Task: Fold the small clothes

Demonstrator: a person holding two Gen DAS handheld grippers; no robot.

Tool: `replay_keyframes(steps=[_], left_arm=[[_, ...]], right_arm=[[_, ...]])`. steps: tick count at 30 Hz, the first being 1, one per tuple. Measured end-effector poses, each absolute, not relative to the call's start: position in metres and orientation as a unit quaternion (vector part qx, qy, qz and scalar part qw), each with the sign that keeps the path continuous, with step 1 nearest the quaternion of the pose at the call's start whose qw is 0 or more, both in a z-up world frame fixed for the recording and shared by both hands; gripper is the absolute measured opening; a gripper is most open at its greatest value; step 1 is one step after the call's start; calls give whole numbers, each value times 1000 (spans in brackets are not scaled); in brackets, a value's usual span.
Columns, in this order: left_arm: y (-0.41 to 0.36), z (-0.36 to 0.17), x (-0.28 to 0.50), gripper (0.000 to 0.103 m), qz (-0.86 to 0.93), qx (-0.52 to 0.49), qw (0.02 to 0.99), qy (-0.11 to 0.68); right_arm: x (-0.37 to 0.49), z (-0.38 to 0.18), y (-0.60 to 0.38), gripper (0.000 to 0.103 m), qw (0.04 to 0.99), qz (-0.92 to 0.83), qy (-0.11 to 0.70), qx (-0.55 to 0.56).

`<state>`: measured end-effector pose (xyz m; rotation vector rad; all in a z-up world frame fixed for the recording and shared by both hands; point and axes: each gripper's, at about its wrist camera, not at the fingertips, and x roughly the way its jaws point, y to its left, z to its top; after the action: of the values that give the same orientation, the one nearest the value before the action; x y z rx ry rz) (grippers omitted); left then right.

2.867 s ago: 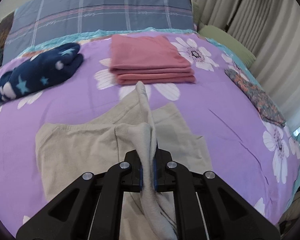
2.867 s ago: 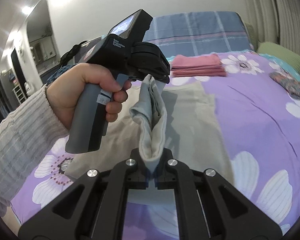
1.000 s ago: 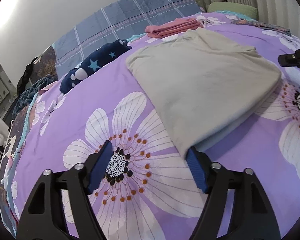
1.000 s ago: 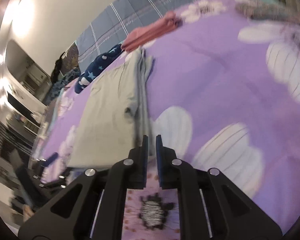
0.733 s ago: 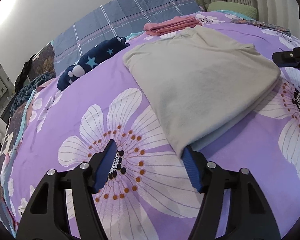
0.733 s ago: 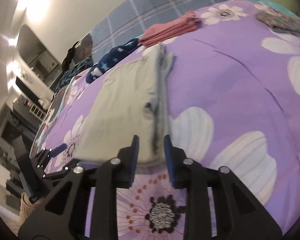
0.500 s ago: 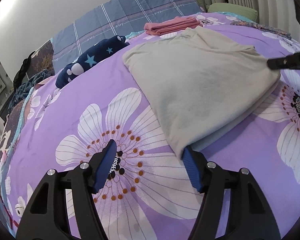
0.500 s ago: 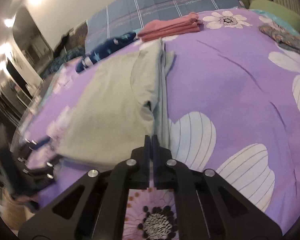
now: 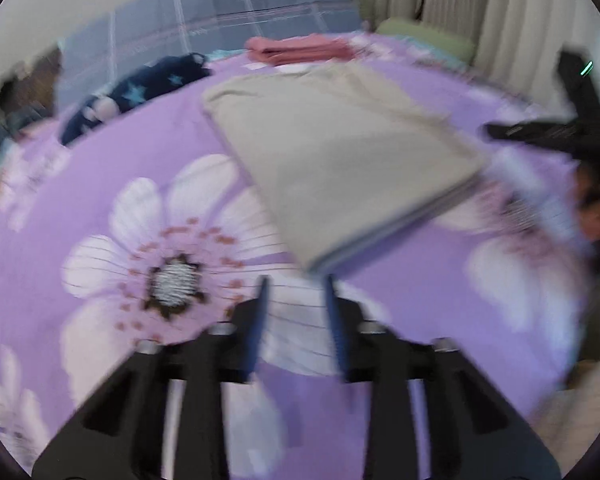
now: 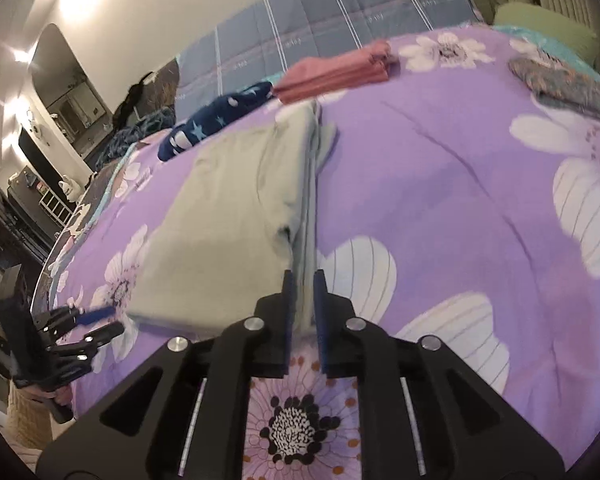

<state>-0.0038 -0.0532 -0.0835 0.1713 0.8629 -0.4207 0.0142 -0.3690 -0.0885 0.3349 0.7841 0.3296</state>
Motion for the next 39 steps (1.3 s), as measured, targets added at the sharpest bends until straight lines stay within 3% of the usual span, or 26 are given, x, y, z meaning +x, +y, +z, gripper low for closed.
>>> replay_keyframes(steps=[4,6,8,16,19,24,26,28,29,30,31,32,39], left_arm=[[-66,-72,2,13,-236,56,891,385],[-76,-83,14,13,-229,65,888,392],[-85,-106,29,13,-216,86,875,425],[-85,-115,35,15,-224,67,874,427],[-84,-117,36,15,-221,56,875,427],[-87,-119,33,16,-214,65,880,419],[-88,-119,32,16,-213,68,881,417],[-89,-120,31,16,-212,69,882,416],[-88,-120,31,16,-213,68,881,416],[-88,-120,30,16,-214,67,881,417],[-88,-120,30,16,-215,65,881,417],[-88,-120,30,16,-216,64,880,418],[-88,-120,30,16,-218,73,880,415]], right_arm=[[30,-97,-356,15,884,188,397,163],[39,-113,-345,13,887,135,428,113],[38,-121,-342,21,894,115,425,80],[40,-74,-334,23,919,120,374,42],[67,-55,-323,23,928,117,354,11],[141,-58,-313,23,912,133,387,23],[160,-62,-308,28,910,124,394,19],[180,-69,-306,42,908,107,404,11],[187,-75,-306,42,905,107,412,14],[196,-81,-306,40,898,115,424,27],[201,-86,-308,16,891,125,435,40],[204,-88,-309,8,887,131,441,50],[217,-108,-355,0,886,57,450,98]])
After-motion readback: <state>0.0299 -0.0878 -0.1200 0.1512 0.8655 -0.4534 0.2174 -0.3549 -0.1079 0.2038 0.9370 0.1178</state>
